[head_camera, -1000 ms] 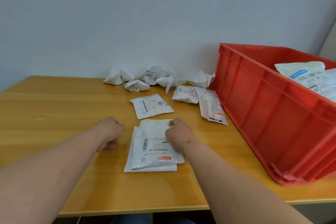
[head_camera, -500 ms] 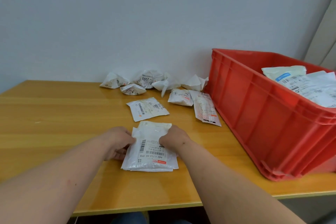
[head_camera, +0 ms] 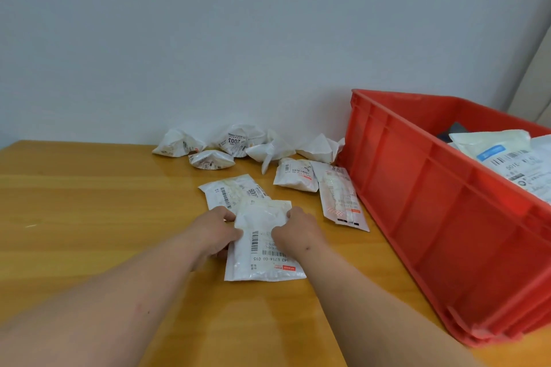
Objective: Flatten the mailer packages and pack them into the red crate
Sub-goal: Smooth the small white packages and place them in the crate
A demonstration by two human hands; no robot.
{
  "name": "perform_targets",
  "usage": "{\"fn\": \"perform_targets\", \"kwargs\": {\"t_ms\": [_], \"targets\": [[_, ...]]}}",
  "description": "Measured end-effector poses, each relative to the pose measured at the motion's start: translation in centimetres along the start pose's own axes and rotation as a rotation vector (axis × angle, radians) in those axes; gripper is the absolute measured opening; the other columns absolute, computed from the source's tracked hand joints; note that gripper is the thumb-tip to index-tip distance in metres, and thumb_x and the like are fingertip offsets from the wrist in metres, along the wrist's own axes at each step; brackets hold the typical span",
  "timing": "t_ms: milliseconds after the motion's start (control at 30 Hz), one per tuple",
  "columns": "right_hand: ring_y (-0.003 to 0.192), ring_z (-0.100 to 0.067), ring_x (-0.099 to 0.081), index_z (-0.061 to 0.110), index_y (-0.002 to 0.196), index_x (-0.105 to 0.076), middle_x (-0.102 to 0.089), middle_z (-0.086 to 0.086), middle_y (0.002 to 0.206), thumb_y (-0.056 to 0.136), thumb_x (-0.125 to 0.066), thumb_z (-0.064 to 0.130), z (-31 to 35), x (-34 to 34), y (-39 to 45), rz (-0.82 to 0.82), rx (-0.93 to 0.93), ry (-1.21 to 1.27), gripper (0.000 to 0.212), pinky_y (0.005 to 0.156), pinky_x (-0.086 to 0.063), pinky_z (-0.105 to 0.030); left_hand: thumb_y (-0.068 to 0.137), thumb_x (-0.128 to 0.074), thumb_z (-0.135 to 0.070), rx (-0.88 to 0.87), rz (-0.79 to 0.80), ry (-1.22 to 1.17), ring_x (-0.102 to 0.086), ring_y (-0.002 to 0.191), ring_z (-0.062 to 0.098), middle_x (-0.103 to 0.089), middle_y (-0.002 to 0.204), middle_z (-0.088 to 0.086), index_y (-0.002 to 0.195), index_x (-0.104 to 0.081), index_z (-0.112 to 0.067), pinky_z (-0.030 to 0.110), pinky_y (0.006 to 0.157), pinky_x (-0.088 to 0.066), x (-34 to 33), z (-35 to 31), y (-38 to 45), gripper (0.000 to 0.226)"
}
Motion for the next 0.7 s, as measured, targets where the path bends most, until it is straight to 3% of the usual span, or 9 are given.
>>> {"fn": "perform_targets", "kwargs": {"t_ms": [67,133,233,367,500,600,700], "targets": [[0.125,-0.027,-0.042,0.021,0.138,-0.042,-0.036,-0.003,0.140,0.086,-0.050,0.025,0.5,1.2,0.1,-0.123,0.031,-0.176,0.053,0.103,-0.040,-0.039,0.091,-0.066,-0.016,-0.017,0.023,0.026,-0.071,0.088,0.028,-0.069,0.100,0.011,0.121,-0.051,-0.019,0.038,0.071,-0.061,-0.8,-0.5,0.6,0.034],[0.132,-0.028,-0.031,0.022,0.135,-0.045,-0.031,-0.003,0.146,0.086,-0.050,0.024,2.9,1.9,-0.6,-0.255,0.184,-0.302,0.050,0.110,-0.027,-0.042,0.093,-0.065,-0.017,-0.041,0.026,0.015,-0.070,0.083,0.024,-0.068,0.098,0.009,0.123,-0.051,-0.020,0.034,0.067,-0.061,-1.3,-1.2,1.0,0.033],[0.138,-0.026,-0.026,0.023,0.138,-0.047,-0.029,-0.001,0.153,0.093,-0.046,0.034,6.6,0.0,-1.4,-0.243,0.450,-0.396,0.047,0.114,-0.019,-0.044,0.097,-0.058,-0.024,-0.149,-0.114,0.220,-0.066,0.077,0.014,-0.065,0.098,0.001,0.121,-0.056,-0.018,0.025,0.059,-0.052,0.1,-2.6,1.8,0.025],[0.138,-0.027,-0.027,0.021,0.137,-0.048,-0.034,-0.002,0.151,0.098,-0.039,0.042,6.6,-3.3,0.0,-0.117,0.492,-0.554,0.046,0.114,-0.019,-0.045,0.097,-0.054,-0.029,-0.274,-0.292,0.635,-0.055,0.113,0.019,-0.054,0.128,0.000,0.135,-0.051,-0.024,0.031,0.089,-0.046,2.6,-3.6,3.1,0.039],[0.130,-0.029,-0.034,0.020,0.128,-0.053,-0.046,-0.003,0.138,0.094,-0.044,0.037,6.1,-3.6,1.2,-0.075,0.462,-0.639,0.039,0.114,-0.021,-0.046,0.098,-0.047,-0.041,-0.287,-0.187,0.992,-0.016,0.148,0.021,-0.014,0.162,-0.005,0.154,-0.019,-0.033,0.041,0.117,-0.024,1.9,-2.6,4.3,0.063],[0.133,-0.030,-0.033,0.020,0.125,-0.054,-0.046,-0.004,0.136,0.089,-0.049,0.030,6.0,-2.7,1.8,-0.094,0.411,-0.660,0.038,0.119,-0.012,-0.051,0.102,-0.031,-0.047,-0.218,-0.052,1.111,-0.001,0.151,0.018,0.003,0.164,-0.009,0.155,-0.010,-0.036,0.046,0.121,-0.008,0.8,-0.8,5.3,0.058],[0.138,-0.030,-0.029,0.019,0.127,-0.055,-0.045,-0.005,0.139,0.090,-0.048,0.031,6.2,-2.2,2.0,-0.140,0.407,-0.656,0.039,0.121,-0.001,-0.053,0.102,-0.027,-0.050,-0.249,-0.087,1.107,-0.011,0.150,0.016,-0.009,0.164,-0.009,0.153,-0.024,-0.036,0.046,0.121,-0.010,0.9,-0.7,5.3,0.053]]}}
Point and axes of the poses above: each hand's wrist, its own y-axis towards the middle knuckle, its own x-axis out of the back of the hand, z = x × y, the point moved 10 cm from there along y, towards the middle knuckle
